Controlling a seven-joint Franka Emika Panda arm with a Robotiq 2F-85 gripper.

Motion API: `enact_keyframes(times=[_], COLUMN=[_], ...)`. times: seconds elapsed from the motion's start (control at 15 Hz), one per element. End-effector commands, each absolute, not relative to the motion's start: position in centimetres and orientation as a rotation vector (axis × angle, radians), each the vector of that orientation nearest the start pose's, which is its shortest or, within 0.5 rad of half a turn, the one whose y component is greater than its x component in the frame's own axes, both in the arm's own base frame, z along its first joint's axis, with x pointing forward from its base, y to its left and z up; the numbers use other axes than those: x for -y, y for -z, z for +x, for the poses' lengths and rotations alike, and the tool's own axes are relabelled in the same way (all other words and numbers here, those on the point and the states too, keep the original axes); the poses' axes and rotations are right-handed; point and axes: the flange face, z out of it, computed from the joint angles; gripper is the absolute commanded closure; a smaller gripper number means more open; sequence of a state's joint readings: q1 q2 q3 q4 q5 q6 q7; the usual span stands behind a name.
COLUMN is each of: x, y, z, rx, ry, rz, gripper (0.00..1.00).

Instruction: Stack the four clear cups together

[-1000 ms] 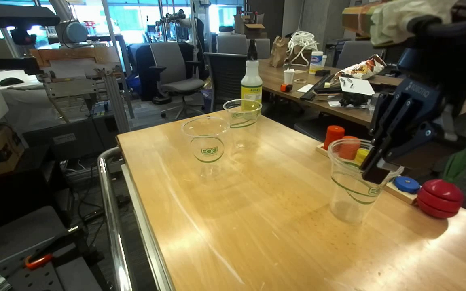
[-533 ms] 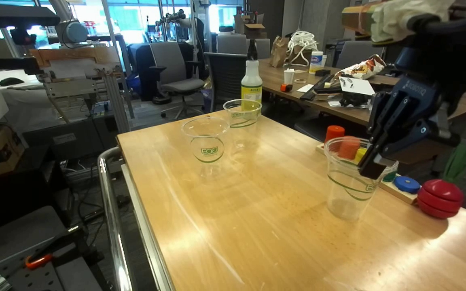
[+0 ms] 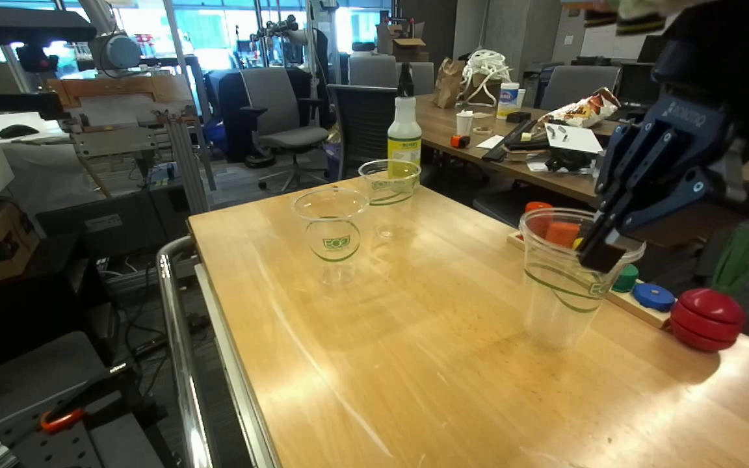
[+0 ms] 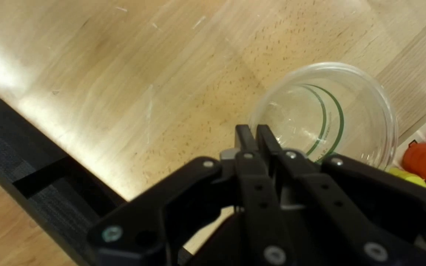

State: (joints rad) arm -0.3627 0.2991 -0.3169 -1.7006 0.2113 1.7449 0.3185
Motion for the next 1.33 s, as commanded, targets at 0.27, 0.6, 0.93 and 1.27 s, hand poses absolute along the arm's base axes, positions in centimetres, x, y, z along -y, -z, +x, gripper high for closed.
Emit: enact_keyframes(times=[0.27, 0.6, 0.93, 1.27], x=[31.0, 23.8, 16.8, 13.1], y=[-50.7, -54.9, -54.0, -51.7], z=[46.4, 46.7, 48.1, 47.8], rx=[-1.342, -1.11, -0.859, -0.706], ry=[-0.287, -0.262, -0.311, -0.381], rz=[-2.615, -2.805, -2.938, -2.965], gripper=[0.98, 0.98, 0.98, 0.98])
